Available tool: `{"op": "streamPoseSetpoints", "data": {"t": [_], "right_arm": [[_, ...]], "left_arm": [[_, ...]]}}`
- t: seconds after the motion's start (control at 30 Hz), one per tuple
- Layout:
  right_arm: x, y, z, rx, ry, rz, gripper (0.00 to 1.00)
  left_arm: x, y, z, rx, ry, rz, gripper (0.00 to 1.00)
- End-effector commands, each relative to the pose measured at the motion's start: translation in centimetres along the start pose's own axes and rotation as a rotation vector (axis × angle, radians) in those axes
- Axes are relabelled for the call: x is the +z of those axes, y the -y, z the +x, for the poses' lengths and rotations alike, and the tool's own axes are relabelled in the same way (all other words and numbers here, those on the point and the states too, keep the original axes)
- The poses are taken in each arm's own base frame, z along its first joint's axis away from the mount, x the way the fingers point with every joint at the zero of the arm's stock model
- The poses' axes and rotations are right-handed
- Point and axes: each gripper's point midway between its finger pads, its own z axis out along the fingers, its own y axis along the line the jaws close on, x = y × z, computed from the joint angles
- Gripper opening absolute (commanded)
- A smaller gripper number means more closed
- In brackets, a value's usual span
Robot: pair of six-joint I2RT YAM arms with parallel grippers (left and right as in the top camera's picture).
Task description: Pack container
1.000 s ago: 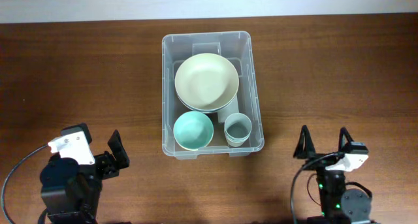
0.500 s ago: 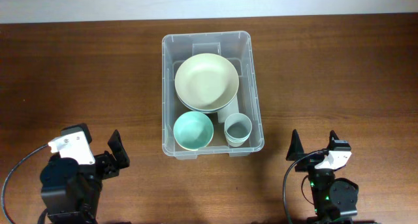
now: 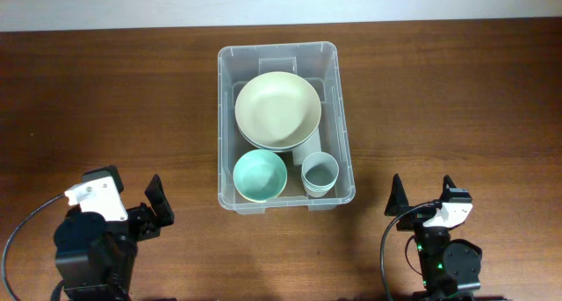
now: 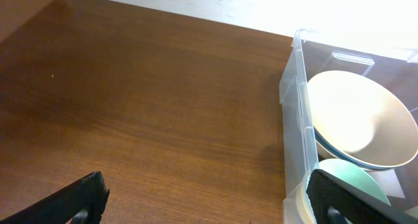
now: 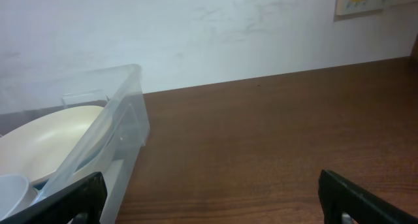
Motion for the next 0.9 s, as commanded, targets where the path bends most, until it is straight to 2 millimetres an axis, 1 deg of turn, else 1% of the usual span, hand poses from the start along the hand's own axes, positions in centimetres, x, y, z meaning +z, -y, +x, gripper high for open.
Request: {"op": "streamPoseSetpoints", "data": {"t": [0.0,0.1,0.2,0.27,0.33,0.4,0.5,0.57,0.6,0.67,0.77,0.8,0.87], "right_arm": [[0.0,0.1,0.3,-0.007,-0.009,0.002,0.99],[0.0,0.1,0.3,-0.007,-0.009,0.002,0.99],[0.0,0.1,0.3,-0.007,-0.009,0.001,0.99],[0.0,0.1,0.3,-0.007,-0.009,0.002,0.99],[0.0,0.1,0.3,-0.007,-0.009,0.001,0.99],[0.0,0.1,0.3,-0.007,-0.009,0.001,0.99],[0.0,0.1,0.3,-0.007,-0.009,0.002,0.99],[0.0,0.1,0.3,-0.007,-0.009,0.001,0.99],[0.0,0.1,0.3,-0.007,-0.009,0.001,0.99],[0.0,0.1,0.3,-0.007,-0.009,0.001,0.99],[0.0,0.1,0.3,-0.007,-0.009,0.001,0.99],[0.0,0.1,0.3,-0.007,-0.009,0.002,0.99],[0.0,0.1,0.3,-0.007,-0.009,0.002,0.99]], "left_arm": [[0.0,0.2,0.1,0.008,0.001,0.013,1.00],[-0.5,-0.5,0.8,0.023,0.001,-0.022,1.00],[-0.2,-0.8,2.4,0.055,0.005,-0.022,1.00],[0.3,-0.3,3.9,0.127,0.019,0.018,1.00],[0.9,0.3,4.7,0.196,0.057,0.061,1.00],[1.6,0.7,4.9,0.225,0.127,0.083,1.00],[2.5,0.8,4.5,0.227,0.237,0.087,1.00],[3.1,1.2,4.3,0.262,0.317,0.105,1.00],[3.6,1.6,4.3,0.292,0.367,0.122,1.00],[4.3,1.7,4.5,0.300,0.424,0.130,1.00],[5.2,1.8,5.1,0.301,0.506,0.133,1.00],[5.8,1.7,5.7,0.301,0.527,0.132,1.00],[6.2,1.5,6.4,0.299,0.498,0.124,1.00]]}}
